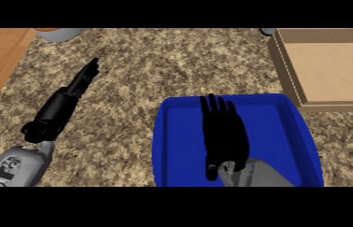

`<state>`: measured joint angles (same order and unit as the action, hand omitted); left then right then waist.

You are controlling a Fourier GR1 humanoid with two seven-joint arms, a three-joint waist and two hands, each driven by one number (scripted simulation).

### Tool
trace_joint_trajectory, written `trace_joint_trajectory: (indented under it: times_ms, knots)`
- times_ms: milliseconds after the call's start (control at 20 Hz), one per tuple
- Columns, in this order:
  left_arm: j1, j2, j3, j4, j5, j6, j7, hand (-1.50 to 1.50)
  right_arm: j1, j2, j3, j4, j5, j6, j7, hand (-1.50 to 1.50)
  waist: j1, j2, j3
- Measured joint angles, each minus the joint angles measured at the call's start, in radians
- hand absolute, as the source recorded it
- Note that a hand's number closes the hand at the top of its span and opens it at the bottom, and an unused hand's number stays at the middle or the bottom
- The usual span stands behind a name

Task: Pick the cupcake from the tray and place it in the cardboard box

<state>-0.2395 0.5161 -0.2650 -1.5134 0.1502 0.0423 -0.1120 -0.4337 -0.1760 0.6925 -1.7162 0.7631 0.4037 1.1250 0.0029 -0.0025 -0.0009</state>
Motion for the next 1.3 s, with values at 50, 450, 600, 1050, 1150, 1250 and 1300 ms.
trace_joint_trajectory:
  times_ms: [50, 450, 600, 1050, 1150, 1250, 1300]
  knots:
    - [0.003, -0.001, -0.001, -0.014, -0.005, 0.001, 0.008, 0.0, 0.003, 0.006, -0.005, 0.009, 0.01, 0.004, -0.002, -1.5, 0.0, 0.0, 0.0]
    - [-0.025, -0.024, 0.037, 0.018, -0.021, -0.029, 0.016, 0.0, 0.055, 0.059, -0.026, 0.085, 0.11, 0.014, -0.047, -1.5, -0.004, 0.002, 0.001]
    - [0.001, -0.022, 0.051, -0.019, -0.025, -0.047, 0.032, 0.0, 0.068, 0.089, -0.046, 0.108, 0.136, 0.022, -0.073, -1.5, -0.001, 0.001, 0.001]
    - [0.006, -0.076, 0.08, 0.033, -0.084, -0.067, -0.013, 0.0, 0.115, 0.119, -0.106, 0.185, 0.229, 0.021, -0.13, -1.5, -0.004, 0.002, 0.001]
    - [-0.001, -0.078, 0.096, 0.031, -0.084, -0.081, -0.004, 0.0, 0.122, 0.109, -0.128, 0.201, 0.247, 0.023, -0.147, -1.5, -0.004, 0.002, 0.001]
    - [-0.008, -0.086, 0.102, 0.006, -0.09, -0.091, 0.029, 0.0, 0.138, 0.117, -0.138, 0.209, 0.267, 0.017, -0.154, -1.5, -0.003, 0.002, 0.001]
    - [0.004, -0.091, 0.104, -0.008, -0.097, -0.092, 0.034, 0.0, 0.142, 0.12, -0.149, 0.218, 0.274, 0.015, -0.162, -1.5, -0.003, 0.002, 0.001]
